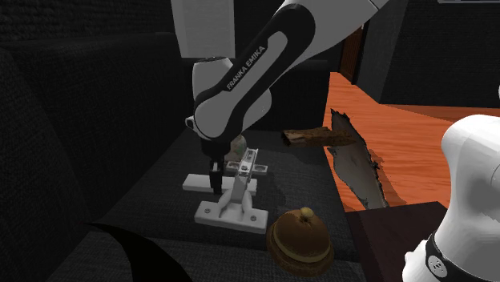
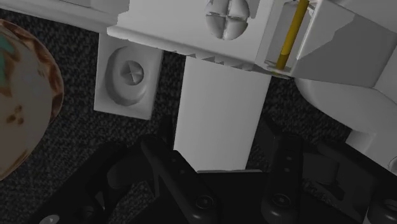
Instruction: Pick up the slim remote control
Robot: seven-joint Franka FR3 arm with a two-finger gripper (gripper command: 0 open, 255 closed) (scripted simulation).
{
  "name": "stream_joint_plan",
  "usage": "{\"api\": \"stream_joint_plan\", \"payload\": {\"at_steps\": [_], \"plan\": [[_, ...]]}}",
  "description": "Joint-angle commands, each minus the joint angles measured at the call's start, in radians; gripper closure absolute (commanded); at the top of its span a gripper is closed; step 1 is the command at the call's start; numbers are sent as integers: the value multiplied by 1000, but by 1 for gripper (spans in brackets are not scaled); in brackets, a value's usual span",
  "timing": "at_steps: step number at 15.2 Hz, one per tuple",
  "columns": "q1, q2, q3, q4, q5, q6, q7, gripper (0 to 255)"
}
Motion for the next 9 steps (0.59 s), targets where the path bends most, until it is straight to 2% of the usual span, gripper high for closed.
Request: {"api": "stream_joint_plan", "payload": {"at_steps": [1,9], "plan": [[0,3,1,2,0,-1,-1,255],[18,-78,-22,23,-59,-95,39,255]]}}
